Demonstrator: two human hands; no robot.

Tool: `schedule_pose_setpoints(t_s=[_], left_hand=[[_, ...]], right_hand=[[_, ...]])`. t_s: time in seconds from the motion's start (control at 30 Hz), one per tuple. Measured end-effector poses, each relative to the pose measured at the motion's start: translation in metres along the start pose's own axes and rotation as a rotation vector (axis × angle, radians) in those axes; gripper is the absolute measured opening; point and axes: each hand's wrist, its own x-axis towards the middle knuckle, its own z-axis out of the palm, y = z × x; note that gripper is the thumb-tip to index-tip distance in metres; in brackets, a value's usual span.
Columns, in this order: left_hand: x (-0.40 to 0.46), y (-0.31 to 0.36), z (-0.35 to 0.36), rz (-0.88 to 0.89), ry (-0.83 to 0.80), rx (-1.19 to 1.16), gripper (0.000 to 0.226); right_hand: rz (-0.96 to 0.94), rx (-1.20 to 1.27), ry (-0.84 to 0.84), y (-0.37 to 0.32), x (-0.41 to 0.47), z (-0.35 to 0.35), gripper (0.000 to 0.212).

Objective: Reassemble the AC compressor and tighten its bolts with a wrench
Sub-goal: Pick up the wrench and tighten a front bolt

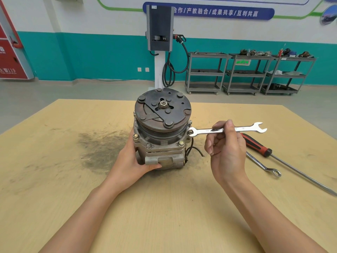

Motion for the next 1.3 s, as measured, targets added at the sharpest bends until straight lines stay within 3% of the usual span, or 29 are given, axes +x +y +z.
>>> schedule_pose_setpoints(t_s=[0.2, 0.4, 0.7, 0.87, 1.3], left_hand=[[0.001, -0.003, 0.001, -0.002, 0.010, 0.025, 0.103], [0.002, -0.005, 0.001, -0.005, 0.018, 0.034, 0.103], [0.002, -0.007, 0.000, -0.015, 0.013, 0.030, 0.103], [0.002, -0.009, 0.001, -0.015, 0.017, 0.034, 0.101], [0.002, -0.007, 0.000, -0.016, 0.007, 0.017, 0.106]], right_hand=[[0.120, -0.021, 0.022, -0.004, 0.010, -0.007, 0.037], [0.198, -0.054, -0.098, -0.005, 0.015, -0.011, 0.035], [-0.036, -0.153, 0.017, 0.008, 0.004, -0.008, 0.035], [-0.047, -0.158, 0.034, 0.012, 0.003, -0.008, 0.034], [0.283, -0.034, -0.215, 0.001, 0.024, -0.020, 0.034]])
